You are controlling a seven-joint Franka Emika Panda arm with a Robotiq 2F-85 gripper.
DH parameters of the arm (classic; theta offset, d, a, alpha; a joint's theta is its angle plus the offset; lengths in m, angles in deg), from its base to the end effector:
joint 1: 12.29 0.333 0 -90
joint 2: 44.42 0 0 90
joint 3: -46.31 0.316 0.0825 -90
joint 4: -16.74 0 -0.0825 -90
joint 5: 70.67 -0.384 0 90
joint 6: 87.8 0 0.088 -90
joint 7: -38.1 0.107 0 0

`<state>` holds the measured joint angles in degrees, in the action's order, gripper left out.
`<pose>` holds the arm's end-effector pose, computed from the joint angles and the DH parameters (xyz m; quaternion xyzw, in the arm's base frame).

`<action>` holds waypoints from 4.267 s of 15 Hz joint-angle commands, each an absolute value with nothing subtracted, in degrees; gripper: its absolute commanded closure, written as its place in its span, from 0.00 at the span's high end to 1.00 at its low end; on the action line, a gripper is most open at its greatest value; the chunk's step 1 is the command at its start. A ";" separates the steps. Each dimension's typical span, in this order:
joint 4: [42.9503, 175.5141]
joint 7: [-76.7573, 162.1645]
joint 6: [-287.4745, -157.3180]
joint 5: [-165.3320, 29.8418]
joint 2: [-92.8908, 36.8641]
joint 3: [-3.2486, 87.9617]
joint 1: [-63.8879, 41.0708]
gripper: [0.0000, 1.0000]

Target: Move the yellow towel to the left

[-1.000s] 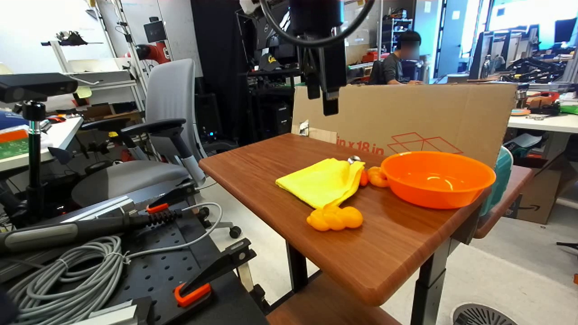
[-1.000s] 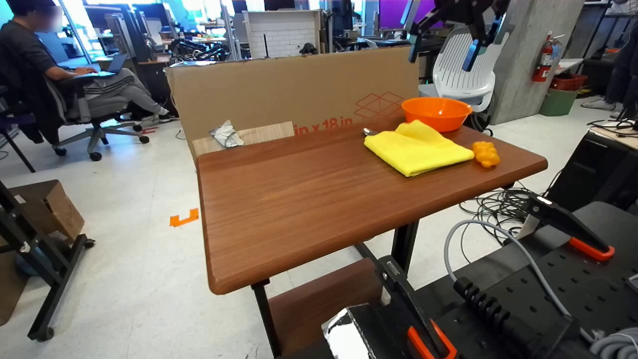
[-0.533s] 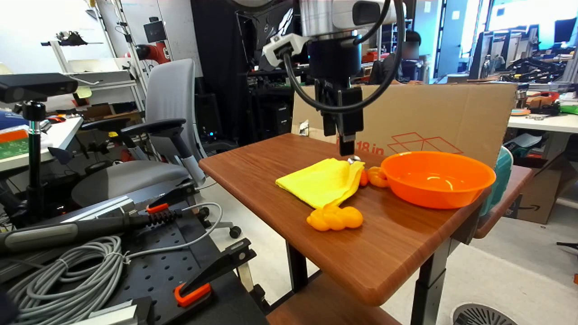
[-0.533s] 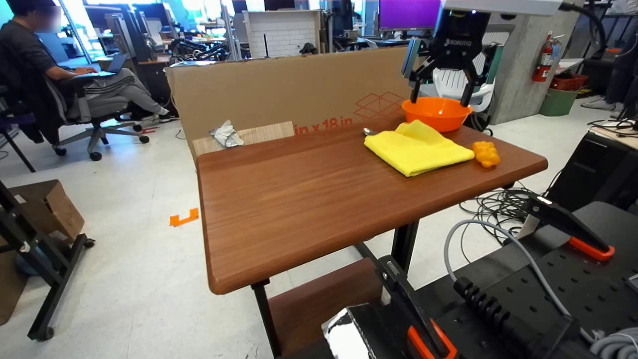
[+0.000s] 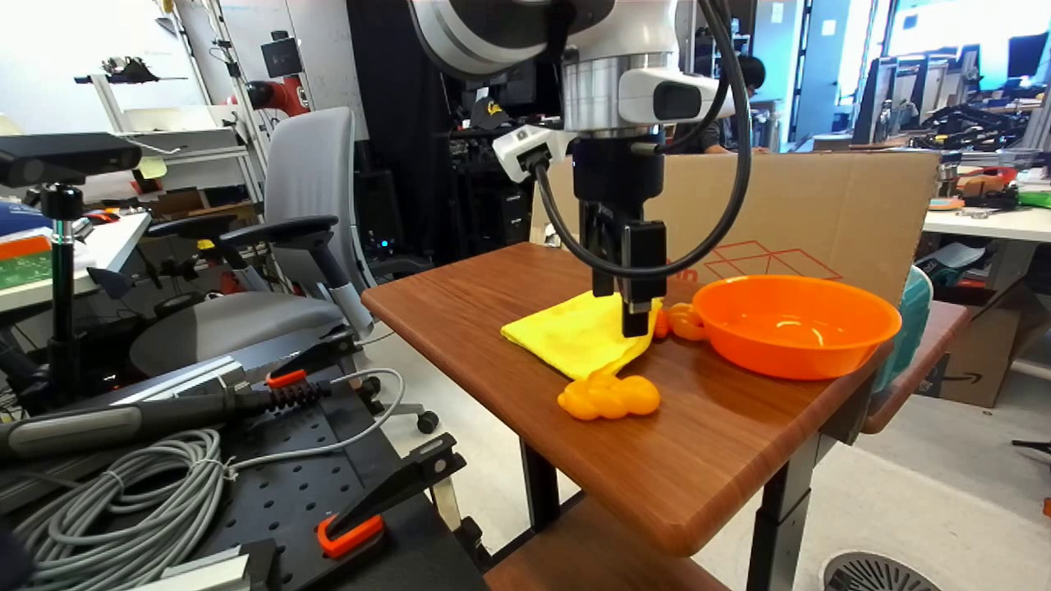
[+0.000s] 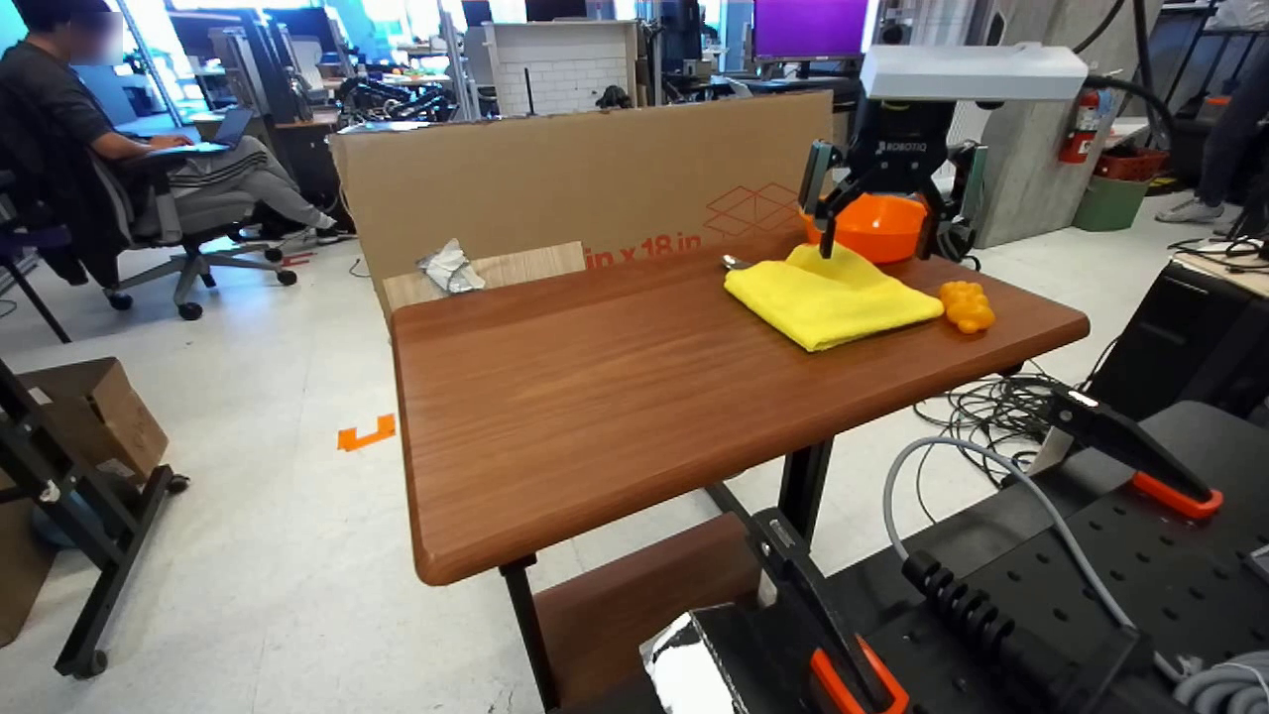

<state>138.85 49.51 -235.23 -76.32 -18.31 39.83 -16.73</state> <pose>0.5616 -0.1105 0.1909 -0.9734 0.2289 0.0046 0.0014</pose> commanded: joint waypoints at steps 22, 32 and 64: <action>136.01 58.92 -235.68 -62.74 -9.59 37.26 -3.34 1.00; 135.99 61.55 -235.28 -59.34 -9.89 38.77 3.72 1.00; 144.33 61.93 -238.17 -68.62 -30.12 50.37 5.46 1.00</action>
